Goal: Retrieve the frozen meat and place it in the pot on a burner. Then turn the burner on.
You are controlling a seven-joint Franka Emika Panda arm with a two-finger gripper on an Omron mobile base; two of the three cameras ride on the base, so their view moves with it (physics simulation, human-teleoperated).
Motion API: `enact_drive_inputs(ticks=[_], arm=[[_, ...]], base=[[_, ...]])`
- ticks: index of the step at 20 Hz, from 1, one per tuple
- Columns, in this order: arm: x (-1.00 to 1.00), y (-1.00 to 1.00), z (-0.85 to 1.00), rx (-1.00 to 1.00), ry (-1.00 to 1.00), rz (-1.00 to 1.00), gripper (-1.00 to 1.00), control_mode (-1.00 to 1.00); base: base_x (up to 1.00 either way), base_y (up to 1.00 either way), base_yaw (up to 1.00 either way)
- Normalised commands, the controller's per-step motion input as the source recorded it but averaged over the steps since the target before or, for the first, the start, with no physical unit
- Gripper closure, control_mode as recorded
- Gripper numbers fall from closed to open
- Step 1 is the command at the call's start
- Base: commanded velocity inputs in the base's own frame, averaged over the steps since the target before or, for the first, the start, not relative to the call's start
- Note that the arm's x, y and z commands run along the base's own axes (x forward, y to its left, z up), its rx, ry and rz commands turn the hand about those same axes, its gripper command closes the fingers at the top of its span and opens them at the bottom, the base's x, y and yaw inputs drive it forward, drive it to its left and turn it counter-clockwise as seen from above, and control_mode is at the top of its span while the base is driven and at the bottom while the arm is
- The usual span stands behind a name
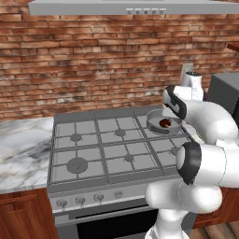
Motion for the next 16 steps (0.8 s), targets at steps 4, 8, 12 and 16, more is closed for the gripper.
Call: enact_drive_inputs(ticks=[4,8,12,16], arm=[[-0.55,-0.45,-0.10,0.02,-0.03,-0.09,-1.00,-1.00],[-0.76,-0.45,-0.14,0.01,-0.03,-0.04,-1.00,-1.00],[-1.00,0.00,0.00,0.00,-0.04,-0.02,-1.00,-1.00],[-0.87,0.00,0.00,0.00,0.00,0.00,-1.00,-1.00]], base=[[0.00,0.00,0.00],[0.00,0.00,0.00],[0.00,0.00,0.00],[0.00,0.00,0.00]])
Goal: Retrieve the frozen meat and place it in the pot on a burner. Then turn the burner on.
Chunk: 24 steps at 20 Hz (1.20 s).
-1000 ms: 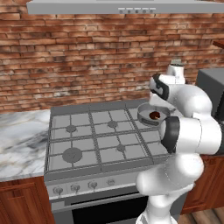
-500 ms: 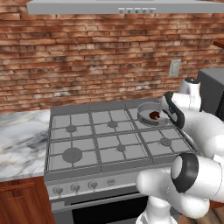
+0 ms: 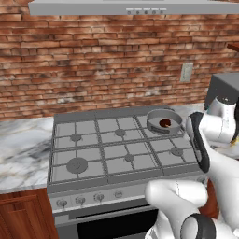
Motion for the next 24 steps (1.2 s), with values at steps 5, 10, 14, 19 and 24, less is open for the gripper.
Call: enact_drive_inputs(ticks=[5,10,14,19,24], arm=[[-0.59,0.00,0.00,0.00,0.00,0.00,-1.00,-1.00],[-0.45,0.00,0.00,0.00,0.00,-0.01,-1.00,-1.00],[-0.23,0.00,0.00,0.00,0.00,0.00,-1.00,-1.00],[-0.01,0.00,0.00,0.00,0.00,0.00,-1.00,-1.00],[0.00,0.00,0.00,0.00,0.00,0.00,-1.00,-1.00]], base=[[0.00,0.00,0.00],[0.00,0.00,0.00],[0.00,0.00,0.00],[0.00,0.00,0.00],[0.00,0.00,0.00]])
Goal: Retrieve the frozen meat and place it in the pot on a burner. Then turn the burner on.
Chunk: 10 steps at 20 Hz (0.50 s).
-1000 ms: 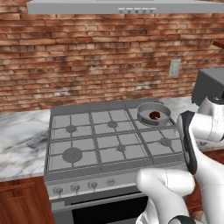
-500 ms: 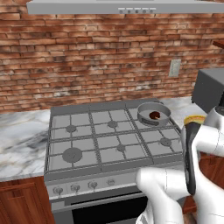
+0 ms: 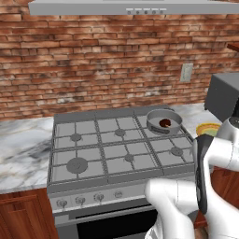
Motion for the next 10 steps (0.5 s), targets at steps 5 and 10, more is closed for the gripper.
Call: enact_drive_inputs(ticks=[5,10], arm=[[0.00,0.00,0.00,0.00,0.00,0.00,-1.00,1.00],[0.00,0.00,0.00,0.00,0.00,0.00,-1.00,1.00]], base=[[-0.09,0.14,0.00],[-0.25,0.32,-0.01]])
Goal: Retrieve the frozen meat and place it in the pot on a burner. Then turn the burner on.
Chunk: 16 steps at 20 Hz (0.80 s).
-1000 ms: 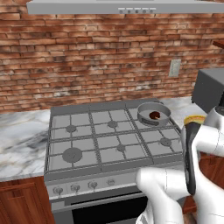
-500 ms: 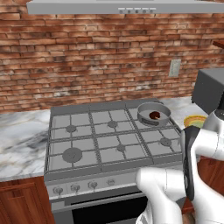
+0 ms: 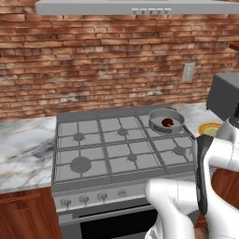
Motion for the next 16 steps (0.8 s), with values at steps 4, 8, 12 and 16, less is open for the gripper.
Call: enact_drive_inputs(ticks=[4,8,12,16], arm=[[0.00,0.00,0.00,0.00,0.00,0.00,-1.00,1.00],[0.00,0.00,0.00,0.00,0.00,0.00,-1.00,1.00],[0.00,0.00,0.00,0.00,0.00,0.00,-1.00,1.00],[0.00,0.00,0.00,0.00,0.00,0.00,-1.00,1.00]], base=[[-0.30,0.34,-0.02],[-0.30,0.33,-0.04],[-0.25,0.39,-0.06],[-0.14,0.45,-0.06]])
